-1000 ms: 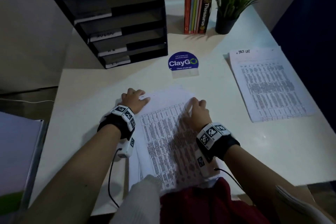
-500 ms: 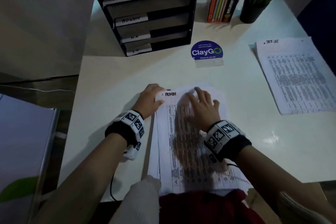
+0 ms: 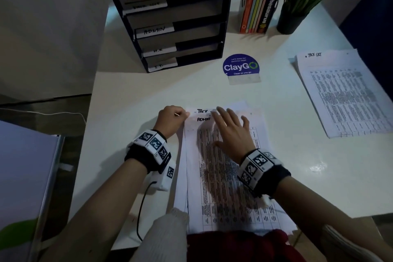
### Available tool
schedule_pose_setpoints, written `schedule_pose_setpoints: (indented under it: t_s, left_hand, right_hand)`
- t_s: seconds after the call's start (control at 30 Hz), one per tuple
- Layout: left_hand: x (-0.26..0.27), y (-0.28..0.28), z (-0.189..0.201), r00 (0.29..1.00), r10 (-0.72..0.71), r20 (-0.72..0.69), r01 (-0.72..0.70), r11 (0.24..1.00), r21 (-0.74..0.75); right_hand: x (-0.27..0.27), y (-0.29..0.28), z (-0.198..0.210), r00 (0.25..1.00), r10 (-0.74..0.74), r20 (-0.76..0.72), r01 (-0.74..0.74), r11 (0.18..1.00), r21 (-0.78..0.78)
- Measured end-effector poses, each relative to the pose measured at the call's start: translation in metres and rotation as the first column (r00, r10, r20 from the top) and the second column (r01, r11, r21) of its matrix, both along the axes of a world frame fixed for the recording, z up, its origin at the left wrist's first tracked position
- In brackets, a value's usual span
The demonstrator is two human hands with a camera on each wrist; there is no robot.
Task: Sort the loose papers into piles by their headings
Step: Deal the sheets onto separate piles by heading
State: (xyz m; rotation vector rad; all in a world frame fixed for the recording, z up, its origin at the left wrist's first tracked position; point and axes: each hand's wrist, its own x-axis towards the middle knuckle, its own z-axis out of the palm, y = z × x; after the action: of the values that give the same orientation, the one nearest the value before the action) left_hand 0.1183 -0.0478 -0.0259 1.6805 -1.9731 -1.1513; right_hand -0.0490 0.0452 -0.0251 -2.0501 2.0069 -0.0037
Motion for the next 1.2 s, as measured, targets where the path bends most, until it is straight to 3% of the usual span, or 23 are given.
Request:
schedule_pose_setpoints:
  t_s: [0.17,0.27,0.4,0.67,0.8,0.97,1.1,1.2]
  left_hand:
    - [-0.002,0.003,-0.006,0.988,0.137,-0.073,-0.142,0.988,-0.063]
    - [0.0,0.005,-0.007,0.983,0.107,-0.147,-0.097,0.993,0.073]
    - [-0.001,0.004,-0.004,0.925,0.218,-0.311,-0.121,0.945,0.304]
    - [-0.001,-0.001,0.008,0.895,0.285,-0.342,-0.091,0.869,0.487]
    - [-0.003,0.0,0.01,0.886,0.277,-0.373,-0.06,0.864,0.5]
    - [-0.007,0.0,0.005,0.861,0.362,-0.358,-0.178,0.873,0.454]
    - [-0.009,-0.002,0.004,0.882,0.315,-0.35,-0.151,0.894,0.422]
    - [-0.014,-0.002,0.009,0.888,0.285,-0.362,-0.124,0.905,0.407]
  right_hand:
    - [-0.002,0.012,-0.008,0.994,0.087,-0.063,-0.1,0.961,-0.257]
    - [0.002,0.008,0.0,0.991,0.127,0.052,-0.112,0.965,-0.237]
    - [0.003,-0.009,0.002,0.979,0.071,0.192,-0.049,0.992,-0.119]
    - [0.002,-0.017,-0.001,0.968,0.168,0.187,-0.097,0.936,-0.339]
    - [0.003,-0.014,-0.006,0.964,0.198,0.178,-0.102,0.891,-0.442]
    - [0.001,-0.001,-0.008,0.937,0.337,0.092,-0.23,0.794,-0.562]
    - [0.003,0.017,-0.01,0.903,0.42,0.09,-0.324,0.804,-0.499]
    - [0.006,0.01,-0.007,0.924,0.346,0.162,-0.233,0.847,-0.479]
